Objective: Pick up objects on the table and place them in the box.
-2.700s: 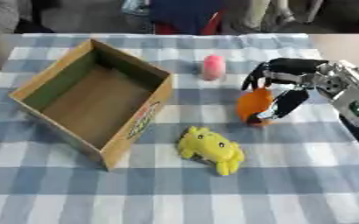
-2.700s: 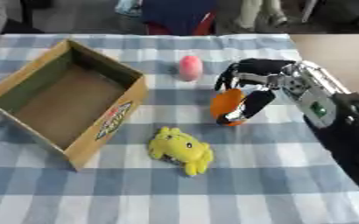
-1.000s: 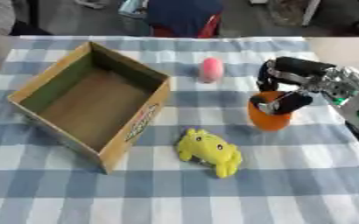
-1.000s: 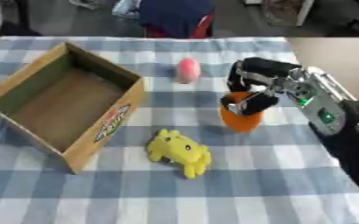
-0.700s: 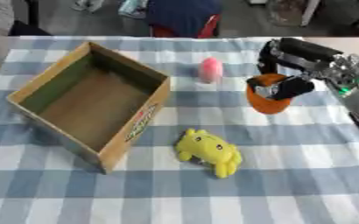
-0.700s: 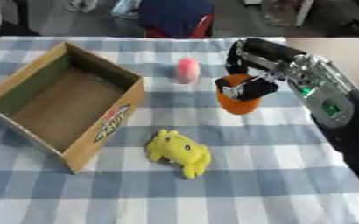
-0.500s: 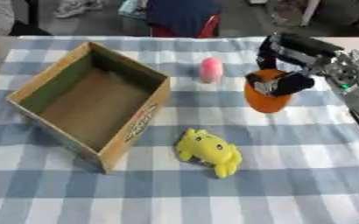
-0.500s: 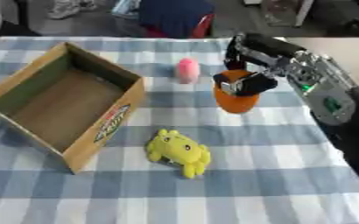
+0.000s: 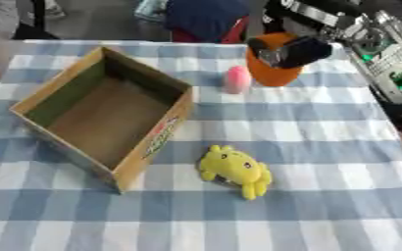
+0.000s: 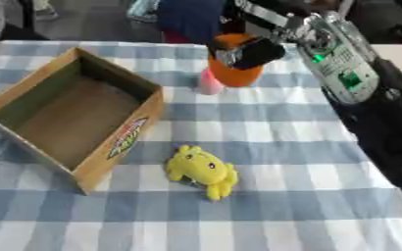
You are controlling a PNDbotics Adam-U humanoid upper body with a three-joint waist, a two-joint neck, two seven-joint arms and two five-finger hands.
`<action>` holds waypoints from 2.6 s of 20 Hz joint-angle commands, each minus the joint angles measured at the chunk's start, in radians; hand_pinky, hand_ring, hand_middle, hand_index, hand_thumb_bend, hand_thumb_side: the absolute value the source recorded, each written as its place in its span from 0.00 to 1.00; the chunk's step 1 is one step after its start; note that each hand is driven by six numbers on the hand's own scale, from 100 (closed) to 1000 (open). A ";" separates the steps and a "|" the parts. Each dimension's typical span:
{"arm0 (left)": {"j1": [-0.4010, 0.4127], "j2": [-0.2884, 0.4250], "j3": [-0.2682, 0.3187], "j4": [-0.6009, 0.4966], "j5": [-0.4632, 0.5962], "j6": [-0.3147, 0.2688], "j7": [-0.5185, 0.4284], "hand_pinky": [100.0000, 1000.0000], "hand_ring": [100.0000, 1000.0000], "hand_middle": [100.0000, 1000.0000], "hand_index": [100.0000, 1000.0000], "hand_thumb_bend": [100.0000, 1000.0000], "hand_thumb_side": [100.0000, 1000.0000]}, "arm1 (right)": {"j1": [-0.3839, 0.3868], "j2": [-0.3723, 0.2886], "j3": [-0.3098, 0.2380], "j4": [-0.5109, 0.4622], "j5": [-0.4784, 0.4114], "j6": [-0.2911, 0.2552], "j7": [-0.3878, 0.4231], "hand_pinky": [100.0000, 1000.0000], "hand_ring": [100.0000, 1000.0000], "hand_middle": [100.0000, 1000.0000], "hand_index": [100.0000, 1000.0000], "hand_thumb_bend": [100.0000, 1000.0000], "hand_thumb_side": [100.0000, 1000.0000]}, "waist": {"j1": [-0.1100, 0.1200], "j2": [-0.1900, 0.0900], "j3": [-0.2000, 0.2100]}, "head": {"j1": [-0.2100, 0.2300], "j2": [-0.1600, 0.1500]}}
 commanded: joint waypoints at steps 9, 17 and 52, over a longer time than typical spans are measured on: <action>-0.034 0.022 -0.013 -0.019 0.020 -0.007 -0.017 0.23 0.67 0.56 0.80 0.00 0.65 | -0.183 0.159 -0.013 0.094 -0.030 0.049 0.018 0.36 0.43 0.12 0.18 0.00 0.20 | -0.011 -0.017 0.048 | -0.058 -0.006; -0.063 0.014 -0.024 -0.019 0.034 -0.012 -0.030 0.23 0.67 0.56 0.80 0.00 0.65 | -0.236 0.286 -0.029 0.214 0.068 0.060 -0.042 0.35 0.43 0.11 0.17 0.00 0.19 | -0.018 0.002 0.099 | -0.109 -0.031; -0.111 -0.013 -0.036 -0.019 0.058 -0.016 -0.049 0.23 0.67 0.56 0.80 0.00 0.65 | -0.130 0.577 -0.043 0.523 0.623 -0.080 -0.349 0.40 0.47 0.30 0.39 0.00 0.08 | -0.013 0.045 0.145 | -0.159 -0.066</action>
